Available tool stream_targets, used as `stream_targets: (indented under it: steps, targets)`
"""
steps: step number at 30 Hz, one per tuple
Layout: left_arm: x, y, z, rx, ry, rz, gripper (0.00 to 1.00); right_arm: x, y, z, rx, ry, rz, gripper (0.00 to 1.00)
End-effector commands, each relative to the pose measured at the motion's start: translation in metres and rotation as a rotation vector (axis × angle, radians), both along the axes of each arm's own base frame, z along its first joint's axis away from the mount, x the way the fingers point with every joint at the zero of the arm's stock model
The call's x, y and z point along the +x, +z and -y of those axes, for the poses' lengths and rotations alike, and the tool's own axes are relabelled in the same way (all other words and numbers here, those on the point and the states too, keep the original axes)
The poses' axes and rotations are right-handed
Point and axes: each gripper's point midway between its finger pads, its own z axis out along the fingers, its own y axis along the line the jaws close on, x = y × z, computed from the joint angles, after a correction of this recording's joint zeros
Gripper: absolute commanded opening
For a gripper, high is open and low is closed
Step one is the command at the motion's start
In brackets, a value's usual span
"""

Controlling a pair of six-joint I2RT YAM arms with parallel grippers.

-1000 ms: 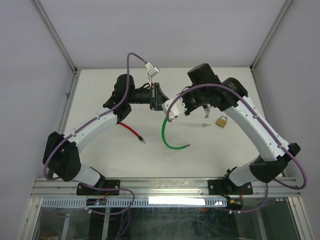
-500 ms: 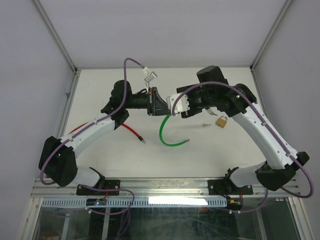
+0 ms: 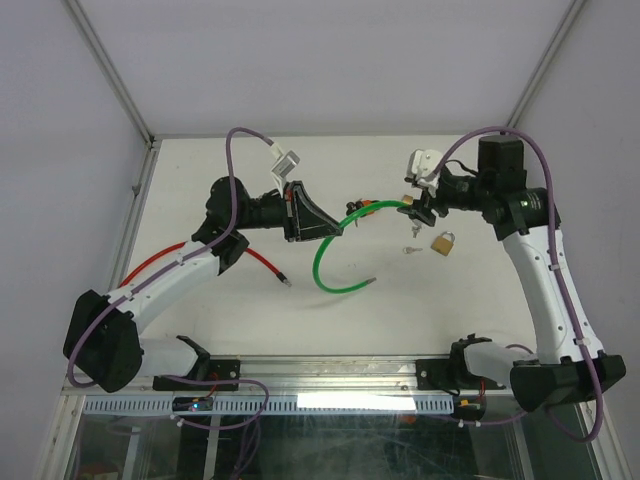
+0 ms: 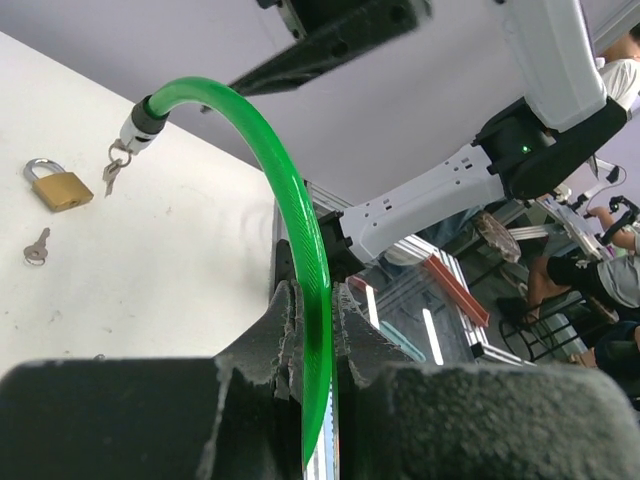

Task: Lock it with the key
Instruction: Pick up the lock from the center of the board.

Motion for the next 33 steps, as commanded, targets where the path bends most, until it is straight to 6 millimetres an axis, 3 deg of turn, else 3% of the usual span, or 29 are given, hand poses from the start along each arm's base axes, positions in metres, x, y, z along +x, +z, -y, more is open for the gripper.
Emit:
stream_targets:
  steps: [1,7,11,16,23,26,27,30,33]
  targets:
    - [-0.013,0.043,-0.013,-0.120,0.027,0.158,0.00,-0.008,0.026,-0.001,0.229,0.097,-0.015,0.63]
    - [-0.018,0.048,-0.016,-0.138,0.026,0.174,0.00,-0.007,0.006,0.002,0.301,0.122,-0.055,0.55]
    - [-0.020,0.049,-0.017,-0.146,0.018,0.176,0.00,-0.016,0.004,-0.005,0.344,0.189,-0.072,0.50]
    - [-0.020,0.049,-0.017,-0.151,0.021,0.173,0.00,-0.020,0.006,-0.008,0.361,0.229,-0.066,0.33]
    - [-0.015,0.048,-0.018,-0.152,0.039,0.169,0.00,-0.017,0.002,-0.002,0.298,0.203,-0.013,0.01]
    - [-0.011,0.044,-0.019,-0.145,0.050,0.165,0.00,-0.014,0.004,0.002,0.255,0.186,0.019,0.00]
    - [-0.009,0.042,-0.019,-0.140,0.055,0.168,0.02,-0.013,0.006,0.004,0.240,0.180,0.031,0.00]
    - [0.001,0.030,-0.022,-0.120,0.092,0.195,0.36,-0.011,0.017,0.007,0.181,0.184,0.080,0.00]
    - [0.015,0.025,-0.030,-0.100,0.143,0.233,0.59,-0.013,0.029,0.008,0.092,0.205,0.113,0.00]
